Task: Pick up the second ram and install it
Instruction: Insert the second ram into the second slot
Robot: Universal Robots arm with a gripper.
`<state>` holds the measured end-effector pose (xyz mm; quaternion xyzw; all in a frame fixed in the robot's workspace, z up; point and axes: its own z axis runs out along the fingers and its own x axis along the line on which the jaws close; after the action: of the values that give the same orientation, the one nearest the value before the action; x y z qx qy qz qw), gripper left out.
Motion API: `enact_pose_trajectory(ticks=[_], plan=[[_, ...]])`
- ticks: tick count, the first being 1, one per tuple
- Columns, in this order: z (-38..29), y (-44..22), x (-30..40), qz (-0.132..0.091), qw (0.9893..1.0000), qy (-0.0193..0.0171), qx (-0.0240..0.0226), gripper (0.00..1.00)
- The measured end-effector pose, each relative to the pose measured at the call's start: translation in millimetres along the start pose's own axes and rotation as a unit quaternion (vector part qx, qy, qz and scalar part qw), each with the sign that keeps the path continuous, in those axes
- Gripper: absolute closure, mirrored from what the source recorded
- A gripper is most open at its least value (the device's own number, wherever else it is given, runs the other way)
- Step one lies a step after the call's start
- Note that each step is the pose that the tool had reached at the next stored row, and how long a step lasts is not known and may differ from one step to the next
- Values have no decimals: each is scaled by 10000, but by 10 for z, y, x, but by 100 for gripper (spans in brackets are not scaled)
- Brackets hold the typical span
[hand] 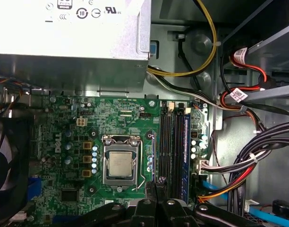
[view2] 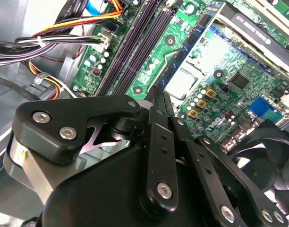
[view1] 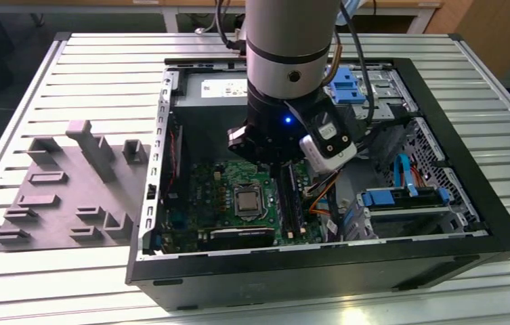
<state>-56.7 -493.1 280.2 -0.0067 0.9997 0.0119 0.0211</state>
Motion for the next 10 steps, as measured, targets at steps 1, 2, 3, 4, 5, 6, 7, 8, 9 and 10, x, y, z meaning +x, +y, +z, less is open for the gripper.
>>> enact_pose_trajectory(ticks=[1,2,3,4,5,6,7,8,9,10], plan=[[3,0,0,1,10000,0,0,89],[6,0,0,3,10000,0,0,89],[10,0,0,5,10000,0,0,89],[13,0,0,7,10000,0,1,89],[16,0,1,8,10000,0,0,89],[20,0,1,10,10000,0,0,89],[23,0,1,11,10000,0,1,89],[26,-1,1,13,10000,0,1,89],[29,-1,1,14,10000,0,1,89],[33,-1,1,16,10000,0,1,89]])
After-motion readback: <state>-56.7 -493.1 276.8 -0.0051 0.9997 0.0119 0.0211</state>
